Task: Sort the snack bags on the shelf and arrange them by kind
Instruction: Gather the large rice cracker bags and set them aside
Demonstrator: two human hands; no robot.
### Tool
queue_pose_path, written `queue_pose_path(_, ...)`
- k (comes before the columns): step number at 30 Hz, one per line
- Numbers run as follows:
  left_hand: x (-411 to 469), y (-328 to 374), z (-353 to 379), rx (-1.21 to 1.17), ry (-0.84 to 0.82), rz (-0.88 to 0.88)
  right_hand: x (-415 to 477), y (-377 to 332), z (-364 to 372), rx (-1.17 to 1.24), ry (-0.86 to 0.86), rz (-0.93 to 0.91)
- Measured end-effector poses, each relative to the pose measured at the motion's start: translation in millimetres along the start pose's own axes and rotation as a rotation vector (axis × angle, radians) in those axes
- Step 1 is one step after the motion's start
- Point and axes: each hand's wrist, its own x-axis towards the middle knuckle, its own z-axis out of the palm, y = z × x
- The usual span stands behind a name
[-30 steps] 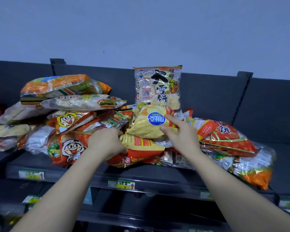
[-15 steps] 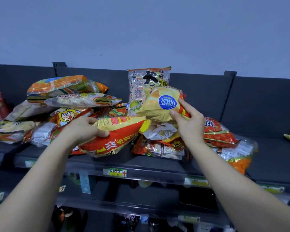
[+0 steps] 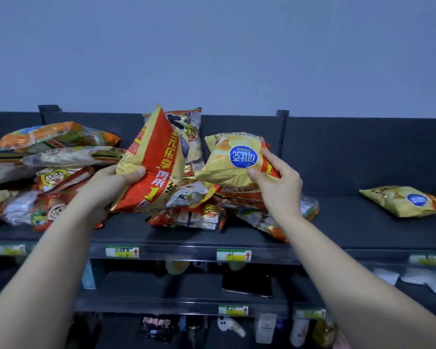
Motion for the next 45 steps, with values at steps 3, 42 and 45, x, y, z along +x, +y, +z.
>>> queue_pose_path(3,-1,-4,45,-0.094,-0.071,-0.01,3,8,-34,-0.033,0.022,0.003)
queue_pose_path(42,116,-84,591,0.347,-0.54,-0.045,202,286,-367,-0.979,-0.234,0.395)
queue_pose_path(45,119,-87,602,0.397,-0.545,-0.036,208,297,-377,-1.051,-0.231,0.345)
